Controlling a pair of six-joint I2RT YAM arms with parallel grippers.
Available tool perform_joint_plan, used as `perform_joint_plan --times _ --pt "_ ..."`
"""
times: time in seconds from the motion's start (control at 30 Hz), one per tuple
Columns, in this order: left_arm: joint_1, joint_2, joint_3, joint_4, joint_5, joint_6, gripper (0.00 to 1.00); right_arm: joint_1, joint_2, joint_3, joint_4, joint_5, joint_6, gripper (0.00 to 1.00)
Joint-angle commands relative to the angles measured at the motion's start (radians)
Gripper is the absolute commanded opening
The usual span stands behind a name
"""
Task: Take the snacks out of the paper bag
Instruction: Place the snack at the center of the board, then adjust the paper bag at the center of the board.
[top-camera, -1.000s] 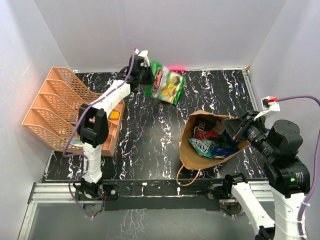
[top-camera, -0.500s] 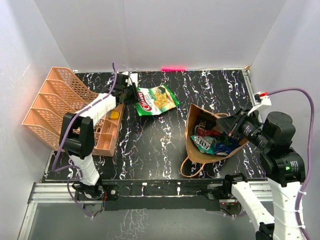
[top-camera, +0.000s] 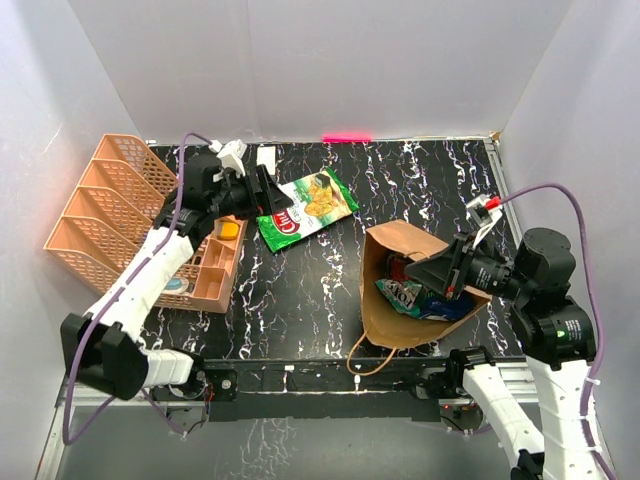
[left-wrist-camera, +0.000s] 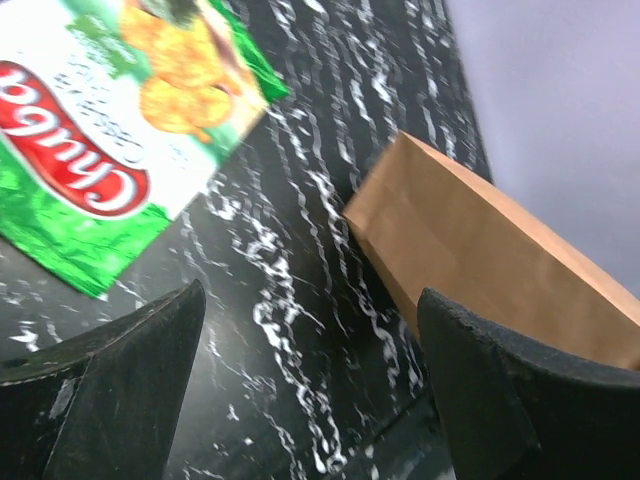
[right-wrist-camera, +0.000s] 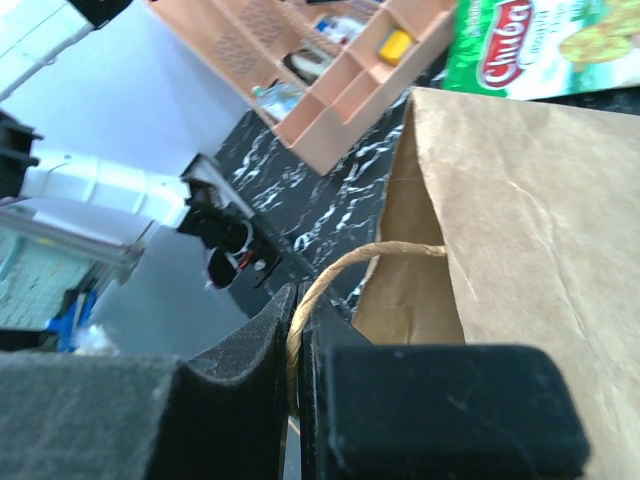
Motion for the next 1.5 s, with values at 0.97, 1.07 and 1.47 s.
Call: perform_joint_plan --times 0.97,1.07,1.47 --pt "-0.504 0.608 -0.155 0.785 0.163 -0.612 0.47 0.003 -0.06 -0.017 0.044 0.246 -0.04 0.08" --pt "-0.511 0.689 -0.067 0.813 0.154 -0.65 0.47 0.003 -0.058 -0.004 0.038 0.28 -0.018 0.08" --pt "-0.514 0.889 0.304 0.785 0.189 -0.631 0.53 0.004 -0.032 0.02 0.053 0.455 0.061 0.08"
